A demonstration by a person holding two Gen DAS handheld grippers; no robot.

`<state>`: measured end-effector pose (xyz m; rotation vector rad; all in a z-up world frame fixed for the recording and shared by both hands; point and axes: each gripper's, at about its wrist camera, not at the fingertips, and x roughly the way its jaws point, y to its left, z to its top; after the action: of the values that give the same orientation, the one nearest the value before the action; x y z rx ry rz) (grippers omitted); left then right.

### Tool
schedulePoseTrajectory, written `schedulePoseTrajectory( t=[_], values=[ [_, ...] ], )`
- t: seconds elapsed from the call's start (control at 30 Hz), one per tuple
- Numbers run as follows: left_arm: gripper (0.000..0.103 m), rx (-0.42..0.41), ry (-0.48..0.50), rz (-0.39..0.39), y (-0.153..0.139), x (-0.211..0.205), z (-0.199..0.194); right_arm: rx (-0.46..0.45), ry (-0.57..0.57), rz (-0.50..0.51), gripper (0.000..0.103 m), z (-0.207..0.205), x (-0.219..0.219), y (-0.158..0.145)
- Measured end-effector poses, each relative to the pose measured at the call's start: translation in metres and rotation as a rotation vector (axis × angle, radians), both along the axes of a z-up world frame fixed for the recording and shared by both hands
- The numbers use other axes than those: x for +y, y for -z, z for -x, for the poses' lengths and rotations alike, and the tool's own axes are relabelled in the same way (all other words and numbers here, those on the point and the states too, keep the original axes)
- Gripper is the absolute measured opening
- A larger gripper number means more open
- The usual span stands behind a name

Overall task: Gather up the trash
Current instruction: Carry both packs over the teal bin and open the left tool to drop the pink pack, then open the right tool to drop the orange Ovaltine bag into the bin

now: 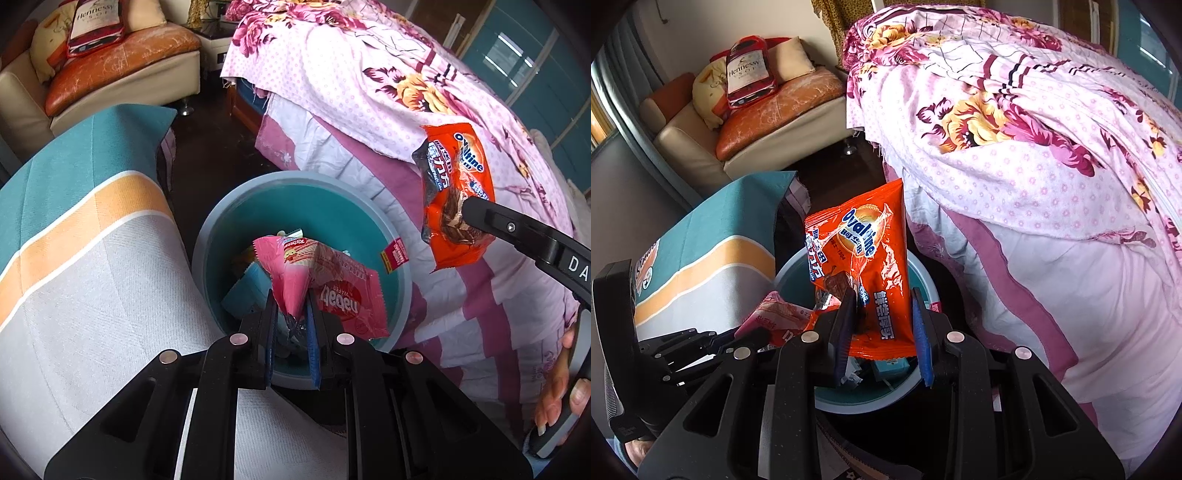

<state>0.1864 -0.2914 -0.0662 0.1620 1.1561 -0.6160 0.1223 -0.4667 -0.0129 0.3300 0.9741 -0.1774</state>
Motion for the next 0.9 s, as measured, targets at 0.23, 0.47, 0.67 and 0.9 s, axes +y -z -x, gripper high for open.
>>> schedulePoseTrajectory(
  t=[0.23,0.47,0.67,0.9],
  values=[
    [0.017,0.004,0.002,0.005,0.002,0.0,-0.005,0.014,0.002,0.015,0.028,-0.007,0.005,0.0],
    [0.079,-0.053,-0.034,-0.011,-0.005,0.009,-0.008,0.025,0.003,0.026,0.028,-0.012,0.009,0.0],
    [0.091,-0.081,-0.06,-0.019,-0.013,0.022,-0.009,0.034,-0.01,0.038,0.029,-0.017,0.018,-0.001],
    [0.091,-0.082,-0.081,-0.006,-0.017,0.038,-0.007,0.038,-0.028,0.054,0.029,-0.02,0.03,-0.005]
  ],
)
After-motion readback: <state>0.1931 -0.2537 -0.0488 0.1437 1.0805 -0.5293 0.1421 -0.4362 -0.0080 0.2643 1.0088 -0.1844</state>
